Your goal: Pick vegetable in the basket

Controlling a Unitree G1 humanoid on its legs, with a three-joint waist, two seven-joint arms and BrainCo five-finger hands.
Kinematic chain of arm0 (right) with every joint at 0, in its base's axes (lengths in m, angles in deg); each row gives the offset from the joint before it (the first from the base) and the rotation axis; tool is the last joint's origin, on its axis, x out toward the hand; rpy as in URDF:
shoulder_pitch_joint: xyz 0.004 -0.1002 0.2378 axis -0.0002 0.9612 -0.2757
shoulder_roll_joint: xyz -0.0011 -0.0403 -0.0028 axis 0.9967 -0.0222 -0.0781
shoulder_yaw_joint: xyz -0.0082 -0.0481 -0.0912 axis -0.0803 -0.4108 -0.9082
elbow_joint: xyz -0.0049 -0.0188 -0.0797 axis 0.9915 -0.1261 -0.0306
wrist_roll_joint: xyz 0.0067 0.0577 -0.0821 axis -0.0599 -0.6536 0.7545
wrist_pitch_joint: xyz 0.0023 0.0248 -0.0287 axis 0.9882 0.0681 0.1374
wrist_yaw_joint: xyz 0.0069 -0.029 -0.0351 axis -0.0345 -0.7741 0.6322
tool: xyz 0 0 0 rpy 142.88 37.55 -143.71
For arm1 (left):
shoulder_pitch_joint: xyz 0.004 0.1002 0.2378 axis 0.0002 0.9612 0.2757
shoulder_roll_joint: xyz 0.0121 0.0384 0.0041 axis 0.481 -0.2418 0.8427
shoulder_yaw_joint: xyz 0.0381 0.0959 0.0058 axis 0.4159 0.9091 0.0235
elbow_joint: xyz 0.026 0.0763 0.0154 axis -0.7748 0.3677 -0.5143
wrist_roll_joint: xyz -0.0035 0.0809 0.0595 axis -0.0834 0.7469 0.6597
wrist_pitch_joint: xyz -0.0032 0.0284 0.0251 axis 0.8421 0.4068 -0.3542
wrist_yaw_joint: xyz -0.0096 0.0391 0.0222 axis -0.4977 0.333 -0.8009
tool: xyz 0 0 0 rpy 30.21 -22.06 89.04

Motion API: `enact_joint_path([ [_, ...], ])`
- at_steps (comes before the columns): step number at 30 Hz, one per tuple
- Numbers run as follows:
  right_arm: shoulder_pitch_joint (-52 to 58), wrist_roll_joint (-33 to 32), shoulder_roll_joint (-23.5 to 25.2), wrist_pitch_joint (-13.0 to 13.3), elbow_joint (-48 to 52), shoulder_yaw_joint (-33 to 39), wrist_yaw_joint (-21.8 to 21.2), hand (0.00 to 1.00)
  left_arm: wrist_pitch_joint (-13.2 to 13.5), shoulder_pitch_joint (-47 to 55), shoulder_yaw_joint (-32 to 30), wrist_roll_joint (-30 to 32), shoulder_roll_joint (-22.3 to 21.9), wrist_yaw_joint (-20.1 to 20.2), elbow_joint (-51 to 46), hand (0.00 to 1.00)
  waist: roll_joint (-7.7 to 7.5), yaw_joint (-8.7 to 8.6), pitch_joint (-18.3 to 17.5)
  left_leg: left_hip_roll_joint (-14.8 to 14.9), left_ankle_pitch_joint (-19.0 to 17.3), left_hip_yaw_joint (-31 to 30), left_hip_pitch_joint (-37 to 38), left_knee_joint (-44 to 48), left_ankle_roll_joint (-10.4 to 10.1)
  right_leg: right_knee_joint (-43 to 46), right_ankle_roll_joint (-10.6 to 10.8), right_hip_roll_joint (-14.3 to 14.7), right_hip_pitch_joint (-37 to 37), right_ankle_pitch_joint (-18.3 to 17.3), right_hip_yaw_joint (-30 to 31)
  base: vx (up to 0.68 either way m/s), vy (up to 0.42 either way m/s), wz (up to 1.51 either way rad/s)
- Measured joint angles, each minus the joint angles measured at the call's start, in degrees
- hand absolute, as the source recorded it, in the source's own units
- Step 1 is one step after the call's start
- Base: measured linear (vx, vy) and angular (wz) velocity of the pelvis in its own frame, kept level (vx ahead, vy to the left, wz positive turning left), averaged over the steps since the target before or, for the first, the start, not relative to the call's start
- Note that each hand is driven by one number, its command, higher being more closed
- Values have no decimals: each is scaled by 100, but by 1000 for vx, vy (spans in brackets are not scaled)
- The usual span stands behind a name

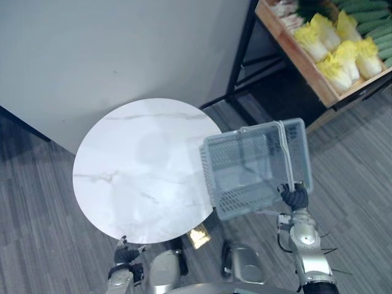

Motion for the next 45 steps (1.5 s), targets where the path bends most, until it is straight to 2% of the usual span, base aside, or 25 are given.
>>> enact_joint_path([
  [3, -29, -86, -109, -5, -48, 33, 22, 100, 9, 129, 12, -147, -310, 0, -215, 0, 364, 8, 58, 302, 203, -76, -368, 95, -159, -828, -220, 399, 102, 331, -88, -127, -80, -18],
  [4, 8, -89, -106, -20, -49, 77, 55, 100, 9, 146, 43, -205, -330, -6, -245, 0, 413, 1, 84, 344, 271, -120, -349, 85, -209, -780, -238, 453, 90, 341, -81, -204, -102, -6],
  [7, 98, -92, -131, -39, -56, 243, 117, 100, 23, 161, 260, -286, -331, 0, -542, 0, 427, 0, 94, 293, 651, -745, -360, -9, -732, -703, -398, 459, -98, 420, -54, -195, -98, -15],
  [10, 78, -111, -151, -35, -52, 300, 114, 100, 41, 291, 357, -290, -536, 115, -872, 0, 486, -9, 107, 231, -298, -1472, -238, 1016, -734, -689, -450, 513, -285, 609, 402, -148, 44, -67],
  [13, 217, -180, -103, -36, -51, 335, 105, 100, 60, 326, 371, -286, -548, 113, -916, 0, 684, -128, 24, 219, -949, -1774, 231, 631, -678, -709, -372, 717, -465, 770, 782, -71, 121, -78],
  [16, 538, -276, 168, -36, 57, 485, 101, 100, 48, 276, 554, -259, -418, 112, -971, 0, 519, -260, 31, 164, -944, -1483, 375, 376, -644, -992, -239, 679, -492, 1015, 1075, -77, 108, -54],
  [20, 690, -395, 209, -37, 110, 550, 112, 100, -2, 234, 574, -27, -411, 67, -1271, 0, 491, -316, 29, 203, -1096, -746, 504, 470, -518, -1411, -125, 777, -556, 1394, 1768, -33, 112, -102],
  [22, 593, -458, 201, -43, 98, 576, 121, 100, -4, 206, 502, 12, -403, -17, -1573, 0, 500, -324, 28, 322, -1148, -155, 583, 490, -457, -1545, -463, 610, -686, 1394, 1226, -15, 110, -160],
  [23, 459, -519, 193, -41, 49, 576, 146, 100, -3, 205, 395, 34, -381, -75, -1913, 0, 511, -316, 35, 558, -1245, 475, 783, 472, -451, -1471, -740, 233, -779, 1439, -122, 32, 68, -181],
  [26, 190, -537, 155, -38, -158, 576, 166, 100, 5, 215, 178, 51, -234, -156, -2241, 0, 515, -313, 32, 794, -1406, 1385, 1240, 481, -593, -1179, -1122, -227, -738, 1552, -1989, 117, 15, -183],
  [27, 56, -537, 125, -30, -326, 575, 170, 100, 16, 229, 43, 50, -174, -158, -2381, 0, 521, -312, 27, 876, -1461, 1736, 1472, 481, -678, -998, -1107, -331, -703, 1686, -2625, 238, -83, -225],
  [29, -59, -537, 46, -31, -434, 575, 167, 100, 52, 139, 26, 48, -116, -157, -2401, 0, 555, -312, -8, 914, -1471, 1911, 1660, 443, -693, -748, -894, -275, -848, 1580, -2858, 230, -144, -167],
  [30, -83, -538, -126, -31, -440, 581, 145, 100, 52, 38, 99, 54, -171, -134, -2395, 0, 684, -352, -76, 947, -1552, 2003, 1767, 395, -813, -593, -734, -143, -1060, 1456, -2592, 276, -154, -150],
  [31, -116, -536, -271, -40, -497, 579, 98, 100, 51, -95, 117, 56, -240, -123, -2384, 0, 818, -451, -106, 1042, -1591, 2024, 1838, 515, -874, -426, -722, -27, -1170, 1294, -2385, 298, -139, -130],
  [33, -100, -523, -291, -62, -518, 563, 44, 100, 62, -216, 224, 68, -323, -59, -2379, 0, 873, -544, -99, 1323, -1572, 1981, 1815, 1296, -846, -346, -697, 151, -1096, 1135, -2122, 333, -130, -107],
  [34, -23, -506, -313, -115, -523, 478, -23, 100, 64, -210, 438, 77, -346, 19, -2360, 0, 928, -512, -86, 1749, -1252, 1548, 1599, 2664, -348, -389, -708, 402, -820, 996, -1798, 342, -127, -124],
  [35, 51, -479, -344, -117, -523, 422, -28, 100, 64, -198, 522, 102, -354, 39, -2360, 0, 959, -494, -77, 1875, -929, 1214, 1423, 3235, -28, -490, -717, 506, -647, 969, -1643, 398, -28, -147],
  [36, 116, -404, -398, -119, -526, 288, -31, 100, 92, -143, 561, 126, -423, 101, -2372, 0, 1002, -413, -77, 1834, -821, 435, 1001, 4227, -142, -730, -703, 609, -372, 935, -1330, 395, 73, -123],
  [37, 109, -363, -408, -121, -527, 294, -8, 100, 106, -142, 561, 117, -470, 99, -2383, 0, 1022, -318, -71, 1538, -1214, -249, 385, 4896, -294, -893, -705, 642, -182, 860, -1067, 393, 121, -119],
  [39, 104, -371, -365, -128, -544, 292, -2, 100, 105, -75, 516, 111, -508, 45, -2575, 0, 945, -117, -17, 983, -1590, -902, -400, 4929, -213, -1132, -637, 578, 154, 815, -737, 282, 123, -85],
  [41, 98, -373, -365, -127, -545, 291, 4, 100, 106, 109, 481, 118, -561, -76, -3038, 0, 931, 51, 12, 614, -1684, -1137, -982, 4175, -266, -1256, -406, 397, 480, 721, -575, 416, 256, -71],
  [42, 100, -372, -415, -110, -544, 292, 39, 100, 112, 214, 456, 183, -590, -198, -3373, 0, 990, 94, 18, 442, -1581, -1149, -1121, 3054, -356, -1294, -145, 291, 648, 622, -552, 464, 366, -54],
  [43, 101, -374, -493, -100, -551, 290, 90, 100, 117, 273, 435, 250, -635, -309, -3633, 0, 1139, 150, 2, 373, -1078, -1159, -1113, 1967, -341, -1295, 44, 286, 801, 493, -513, 547, 379, -36],
  [44, 60, -386, -447, -98, -719, 281, 143, 100, 128, 256, 332, 426, -653, -436, -3769, 0, 941, 249, -38, 124, -967, -934, -872, 1709, -138, -1383, 170, 62, 979, 433, -256, 405, 256, -7],
  [45, 64, -394, -460, -86, -719, 229, 166, 100, 125, 231, 309, 536, -655, -527, -3918, 0, 828, 205, -95, -25, -953, -889, -815, 1557, -140, -1506, 165, -20, 996, 435, -270, 560, 157, 19],
])
